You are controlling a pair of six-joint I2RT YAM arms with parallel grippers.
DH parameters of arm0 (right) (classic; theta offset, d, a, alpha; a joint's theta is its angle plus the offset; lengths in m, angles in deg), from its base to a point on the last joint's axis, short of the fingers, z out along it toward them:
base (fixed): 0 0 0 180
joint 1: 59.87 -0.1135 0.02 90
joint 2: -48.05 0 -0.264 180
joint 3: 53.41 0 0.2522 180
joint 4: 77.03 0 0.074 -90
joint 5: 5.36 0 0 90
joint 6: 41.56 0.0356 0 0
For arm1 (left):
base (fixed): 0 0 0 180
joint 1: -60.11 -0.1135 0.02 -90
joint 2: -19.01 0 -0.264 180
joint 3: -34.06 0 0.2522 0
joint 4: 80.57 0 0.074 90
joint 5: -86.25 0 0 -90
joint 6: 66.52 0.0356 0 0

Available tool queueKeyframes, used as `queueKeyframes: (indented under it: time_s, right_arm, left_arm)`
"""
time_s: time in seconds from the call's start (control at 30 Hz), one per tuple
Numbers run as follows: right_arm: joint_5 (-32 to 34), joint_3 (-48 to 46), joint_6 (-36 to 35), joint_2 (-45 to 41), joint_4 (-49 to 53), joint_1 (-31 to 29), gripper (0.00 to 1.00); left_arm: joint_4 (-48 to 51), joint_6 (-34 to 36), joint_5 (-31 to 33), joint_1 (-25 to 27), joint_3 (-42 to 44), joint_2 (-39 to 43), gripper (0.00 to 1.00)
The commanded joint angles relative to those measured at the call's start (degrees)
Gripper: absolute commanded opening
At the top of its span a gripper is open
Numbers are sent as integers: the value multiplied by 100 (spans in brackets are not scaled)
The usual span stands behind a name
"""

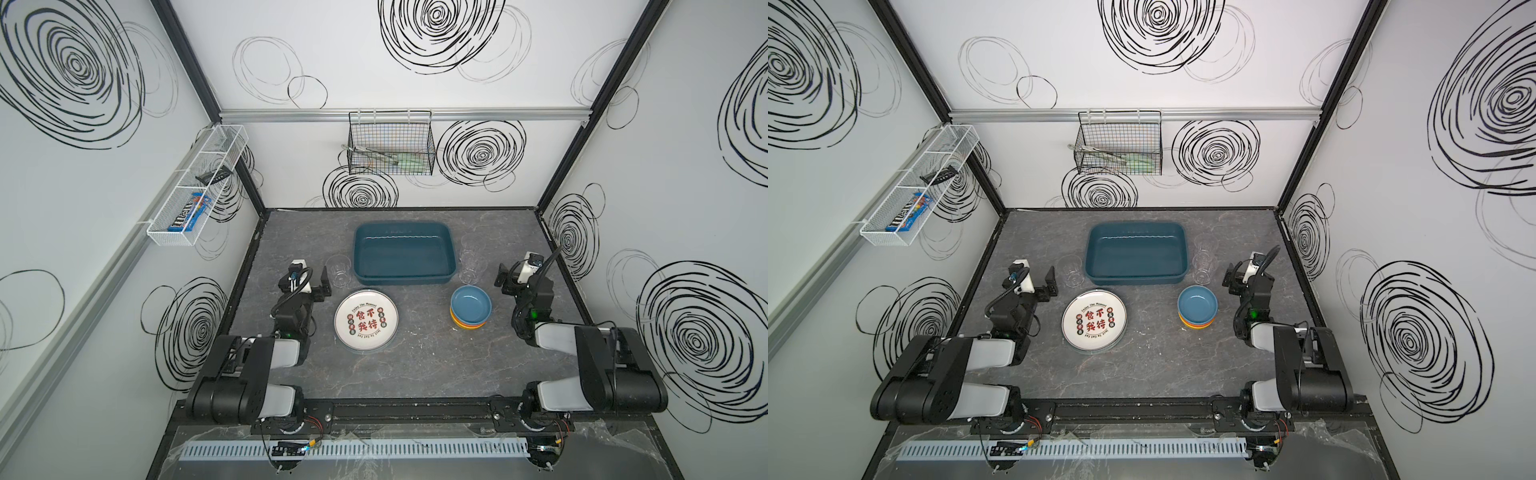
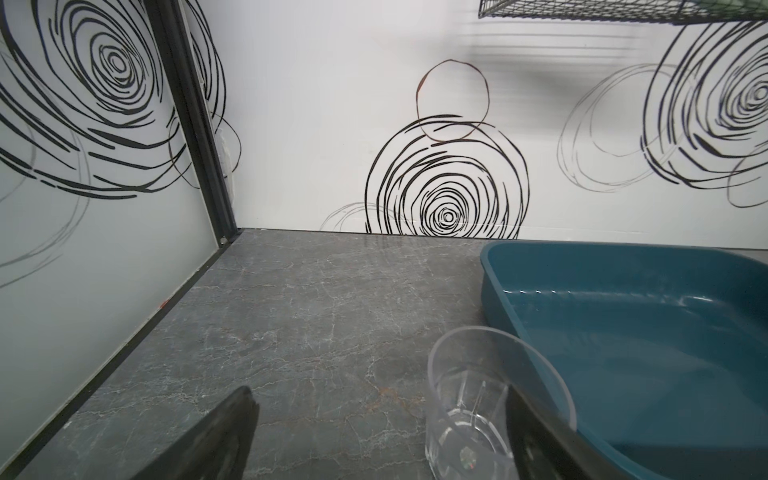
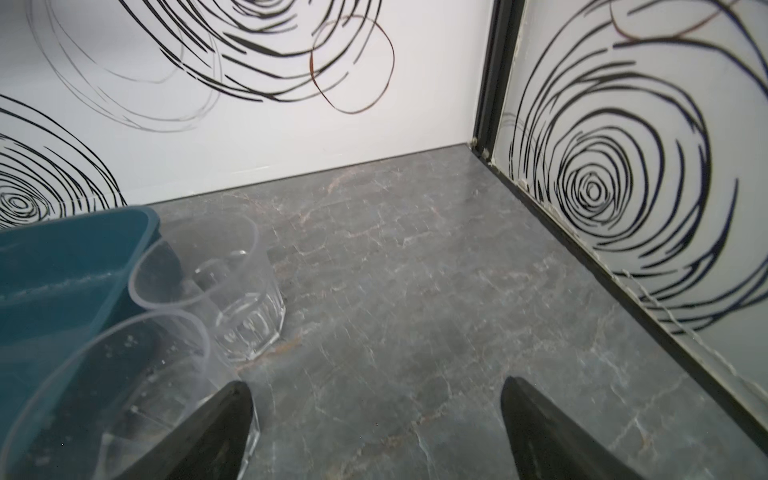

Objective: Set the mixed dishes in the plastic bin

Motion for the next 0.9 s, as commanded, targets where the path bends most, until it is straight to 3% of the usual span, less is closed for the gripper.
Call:
queueKeyframes:
  time_s: [0.0,0.1,0.17,0.27,0.33,0.37,0.4,0.43,0.47,0.53,0.67,0.77,0.87]
  right_arm:
    - [340,342,272,-472,926,-62,97]
    - [205,552,590,-861,1326,-51,97]
    - [214,759,999,-1073,1628,-48,97]
    - [94,1337,2604,-1307,2838,111,97]
    - [-701,1585,3757,-1383,3576,486,97]
    - [-1634,1503,4022,-1371,3330,803,98]
    - [-2645,1324,4246,-1313,2718,1038,93]
    - [-3237,1162,4381,-1239,2137,1116,80]
    - [-3636,1152,4539,-1198,1910,1123,73]
    - [-3664,1486,4365,-1278,2517,846,73]
    - [-3312,2400,3402,-1275,3979,-206,75]
    - [-3384,2717,3049,-1147,4480,-811,72]
    - [-3304,2931,2732,-971,4822,-1480,72]
  left_arm:
    - [991,-5,647,118,-533,343,96]
    - [2070,-692,1251,70,-1029,733,96]
    - [2770,-1231,1094,-38,-1385,920,96]
    - [3928,-2516,380,-395,-1912,1116,96]
    - [4339,-3786,-158,-694,-2047,1168,96]
    - [4350,-4321,-629,-905,-2003,1181,96]
    - [4041,-4711,-1302,-1142,-1868,1164,96]
    - [3695,-5021,-1808,-1312,-1707,1146,96]
    - [3353,-5411,-2276,-1467,-1541,1120,96]
    - [3487,-5686,-2788,-1560,-1527,1119,96]
    - [4851,-5135,-3044,-1305,-1781,1442,96]
    - [5619,-4709,-3124,-1228,-1771,1896,96]
    - [6098,-4824,-3446,-1389,-1629,2137,96]
